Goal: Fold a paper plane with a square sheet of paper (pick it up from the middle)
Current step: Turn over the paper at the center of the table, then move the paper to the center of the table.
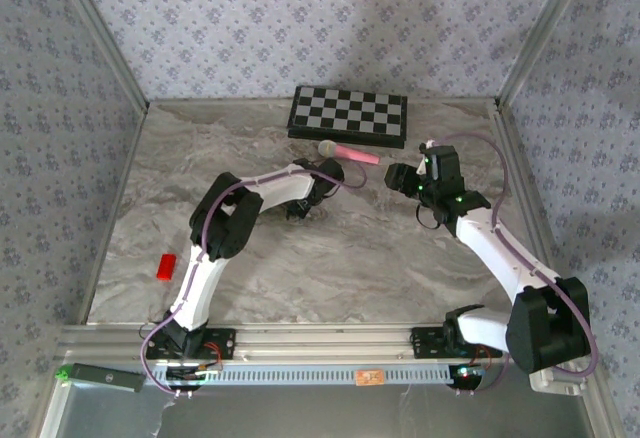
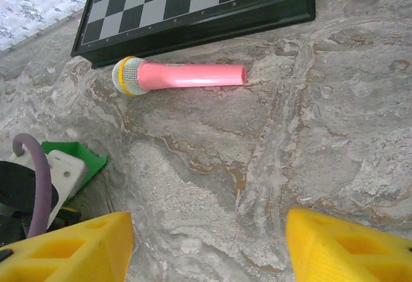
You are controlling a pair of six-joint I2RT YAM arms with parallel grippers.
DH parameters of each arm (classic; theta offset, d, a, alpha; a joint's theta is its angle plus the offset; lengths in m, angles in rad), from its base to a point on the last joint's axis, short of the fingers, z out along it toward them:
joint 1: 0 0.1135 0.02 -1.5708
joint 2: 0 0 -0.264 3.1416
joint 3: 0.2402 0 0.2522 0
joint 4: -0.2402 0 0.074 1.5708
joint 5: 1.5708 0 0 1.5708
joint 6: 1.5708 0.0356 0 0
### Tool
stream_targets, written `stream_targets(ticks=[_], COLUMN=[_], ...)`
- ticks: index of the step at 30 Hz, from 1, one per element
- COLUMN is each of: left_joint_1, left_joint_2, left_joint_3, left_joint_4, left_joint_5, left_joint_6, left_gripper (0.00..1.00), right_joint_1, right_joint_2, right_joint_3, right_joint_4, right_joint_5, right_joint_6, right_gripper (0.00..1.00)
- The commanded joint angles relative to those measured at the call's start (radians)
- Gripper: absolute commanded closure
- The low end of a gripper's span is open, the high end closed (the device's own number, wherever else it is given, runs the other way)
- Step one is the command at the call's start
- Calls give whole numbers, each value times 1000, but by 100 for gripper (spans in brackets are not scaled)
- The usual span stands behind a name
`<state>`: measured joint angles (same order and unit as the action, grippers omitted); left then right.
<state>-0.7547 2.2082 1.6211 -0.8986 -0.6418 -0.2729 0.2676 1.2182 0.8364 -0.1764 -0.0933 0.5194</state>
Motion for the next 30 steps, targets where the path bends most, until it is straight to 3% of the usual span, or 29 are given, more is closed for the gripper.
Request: stream_targets(ticks=[1,10,12,15,19,24,30], left_joint_1=[-10,-9,-1,45,188,326,402], left_joint_2=[-62,-250,-321,-432,-521,-503,-424], left_joint_3=[23,-95,-138,-211,-347,-443,-451], left_joint_4=[-22,101,144,196,312,392,423], left_joint_5=[148,613,673,705,792,864,853], left_joint_6=[-58,-174,-184,-192,-239,-273,-282], left_gripper=[72,65,65,64,61,61,67], right_joint_1=[-6,-10,-10,-10,-1,12,17], right_joint_2=[10,20,29,42,66,97,122], right_joint_3=[-3,-7,-4,-4,1,-1,4], right_joint_4=[19,21,23,36,51,80,90], right_joint_5=[-15,-3,-11,-40,-54,-86,-106], right_joint_6=[23,39,44,51,63,92,101], right_gripper=[35,34,34,34,33,32,32])
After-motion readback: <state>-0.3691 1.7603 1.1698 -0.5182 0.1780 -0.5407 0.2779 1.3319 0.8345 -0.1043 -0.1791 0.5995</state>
